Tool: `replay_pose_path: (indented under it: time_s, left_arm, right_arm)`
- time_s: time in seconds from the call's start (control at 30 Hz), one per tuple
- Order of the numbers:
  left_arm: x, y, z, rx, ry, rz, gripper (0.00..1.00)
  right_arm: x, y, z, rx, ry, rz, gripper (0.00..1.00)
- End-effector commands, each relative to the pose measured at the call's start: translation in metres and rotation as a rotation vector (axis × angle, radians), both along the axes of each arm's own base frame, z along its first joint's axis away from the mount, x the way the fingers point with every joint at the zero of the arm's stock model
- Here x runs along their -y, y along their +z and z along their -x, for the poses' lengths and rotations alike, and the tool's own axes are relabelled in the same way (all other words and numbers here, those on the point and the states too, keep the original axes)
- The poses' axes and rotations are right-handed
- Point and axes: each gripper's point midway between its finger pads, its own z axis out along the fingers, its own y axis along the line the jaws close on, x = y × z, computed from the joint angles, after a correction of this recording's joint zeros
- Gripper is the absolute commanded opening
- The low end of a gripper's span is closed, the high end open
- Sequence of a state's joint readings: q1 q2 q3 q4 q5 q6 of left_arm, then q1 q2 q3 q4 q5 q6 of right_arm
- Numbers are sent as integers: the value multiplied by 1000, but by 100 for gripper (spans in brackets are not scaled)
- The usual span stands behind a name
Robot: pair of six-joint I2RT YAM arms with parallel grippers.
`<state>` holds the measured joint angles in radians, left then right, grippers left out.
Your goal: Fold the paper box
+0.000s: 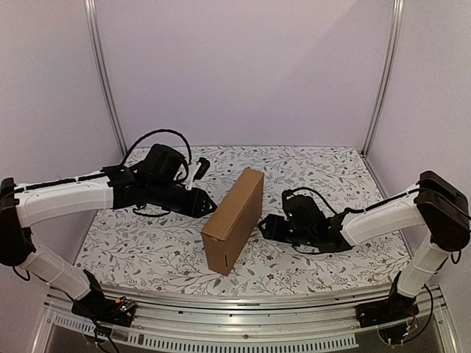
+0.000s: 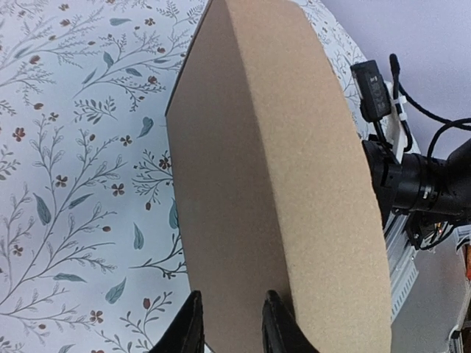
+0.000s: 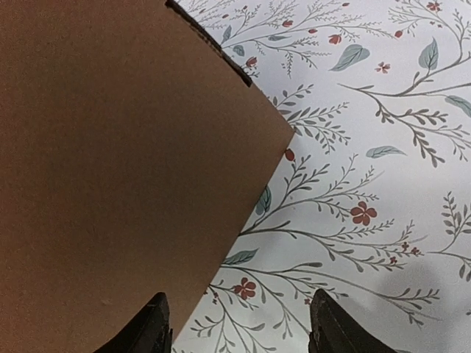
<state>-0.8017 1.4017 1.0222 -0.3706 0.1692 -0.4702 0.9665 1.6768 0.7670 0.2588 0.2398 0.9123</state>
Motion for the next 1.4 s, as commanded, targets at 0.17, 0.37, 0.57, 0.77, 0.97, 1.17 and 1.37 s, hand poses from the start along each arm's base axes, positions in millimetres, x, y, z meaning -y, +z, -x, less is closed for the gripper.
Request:
replay_pose_path:
  time_s: [0.17, 0.37, 0.57, 0.77, 0.97, 1.17, 1.37]
  left_arm:
    - [19, 19, -9, 9, -48, 76, 22]
    - [32, 15, -5, -29, -81, 109, 19]
    - [48, 13, 1, -52, -113, 132, 18]
    - [67, 6, 11, -68, -151, 125, 17]
    - [77, 3, 17, -71, -166, 119, 16]
    - [75, 2, 18, -71, -161, 113, 16]
    - [73, -3, 17, -70, -159, 94, 16]
  right_arm:
    - [-11, -10, 12, -56, 61, -88, 25]
    - [-26, -20, 9, -93, 62, -139, 5]
    - [-38, -29, 7, -126, 61, -191, 0]
    - [-46, -32, 6, -136, 70, -210, 0]
    - [-36, -39, 9, -138, 55, -188, 0]
    - [-9, -47, 17, -129, 21, -143, 0]
    - [30, -56, 30, -123, -27, -91, 0]
